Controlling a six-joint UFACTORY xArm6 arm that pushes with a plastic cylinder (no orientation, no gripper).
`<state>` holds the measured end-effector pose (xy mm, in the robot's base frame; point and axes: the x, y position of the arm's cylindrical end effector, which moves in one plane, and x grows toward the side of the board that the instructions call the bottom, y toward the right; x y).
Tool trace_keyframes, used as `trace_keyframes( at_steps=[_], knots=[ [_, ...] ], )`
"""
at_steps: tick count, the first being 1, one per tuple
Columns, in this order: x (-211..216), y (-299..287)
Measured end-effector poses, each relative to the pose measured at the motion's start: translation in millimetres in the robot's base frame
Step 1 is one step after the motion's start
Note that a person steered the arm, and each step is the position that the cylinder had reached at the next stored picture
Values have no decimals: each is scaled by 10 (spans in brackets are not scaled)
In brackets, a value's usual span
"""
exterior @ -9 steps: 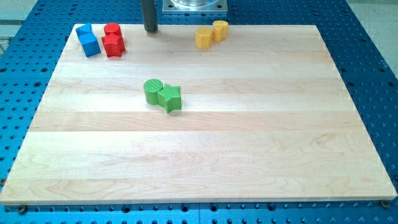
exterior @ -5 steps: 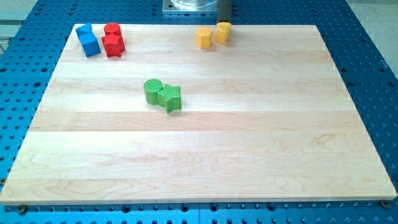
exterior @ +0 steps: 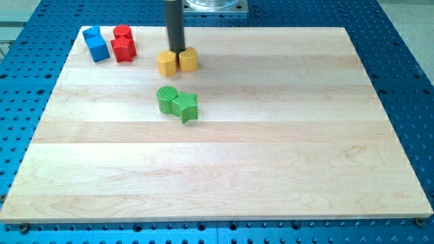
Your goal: Move the hexagon to the left center
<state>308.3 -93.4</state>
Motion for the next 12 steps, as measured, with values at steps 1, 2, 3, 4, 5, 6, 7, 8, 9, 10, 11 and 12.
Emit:
trace_keyframes(
  at_steps=[1,2,3,4,5,6,7,8,9,10,11,12],
  knots=[
    [506,-353],
    [914,-752],
    [933,-415],
    [992,-649],
    [1156,-1018],
    [1396,-498],
    [1532,-949],
    [1903,-1079],
    [2003,-1551],
    [1649,-1608],
    [1587,-1484],
    [1778,-1195]
  ],
)
